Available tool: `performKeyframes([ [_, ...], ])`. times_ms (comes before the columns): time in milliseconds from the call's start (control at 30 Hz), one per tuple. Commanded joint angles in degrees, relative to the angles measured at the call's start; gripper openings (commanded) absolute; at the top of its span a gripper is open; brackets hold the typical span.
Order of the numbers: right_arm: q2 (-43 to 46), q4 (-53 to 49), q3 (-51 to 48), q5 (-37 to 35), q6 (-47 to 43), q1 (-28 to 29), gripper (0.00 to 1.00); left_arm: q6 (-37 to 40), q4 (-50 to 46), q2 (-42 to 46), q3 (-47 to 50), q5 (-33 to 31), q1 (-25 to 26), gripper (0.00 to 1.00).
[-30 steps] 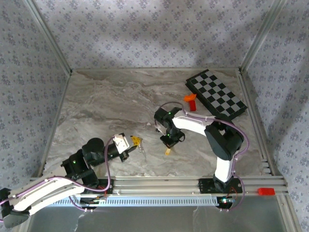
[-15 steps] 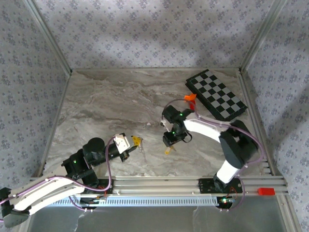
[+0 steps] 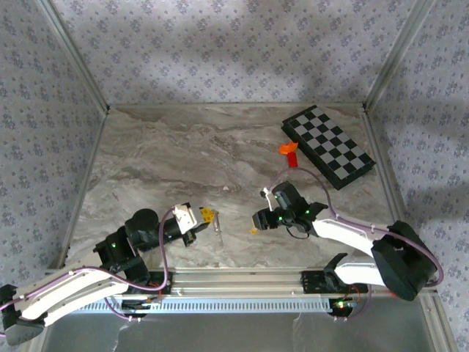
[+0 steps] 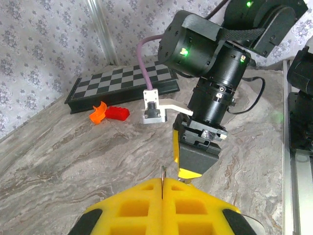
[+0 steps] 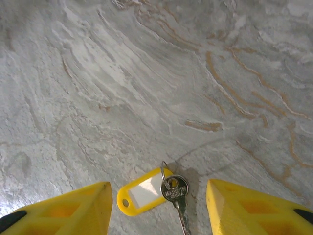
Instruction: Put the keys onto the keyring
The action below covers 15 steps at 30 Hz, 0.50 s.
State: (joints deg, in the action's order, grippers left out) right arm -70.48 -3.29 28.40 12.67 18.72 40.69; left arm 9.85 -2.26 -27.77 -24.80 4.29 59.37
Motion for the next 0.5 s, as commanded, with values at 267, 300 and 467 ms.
performKeyframes([
  [267,0.1,9.84,-4.57,-1.57,0.63,0.51,0.46,-0.77,4.61,0.26,-0.08,2.6,-0.57,0.0],
  [300,-0.08,10.08,-4.96,-1.67,0.57,0.53,0.44,-0.79,4.7,0.26,-0.01,2.57,-0.66,0.0],
  [467,-1.97,10.67,-5.53,-1.55,0.01,1.52,0.41,-1.06,4.9,0.44,-0.04,3.18,-0.93,0.0],
])
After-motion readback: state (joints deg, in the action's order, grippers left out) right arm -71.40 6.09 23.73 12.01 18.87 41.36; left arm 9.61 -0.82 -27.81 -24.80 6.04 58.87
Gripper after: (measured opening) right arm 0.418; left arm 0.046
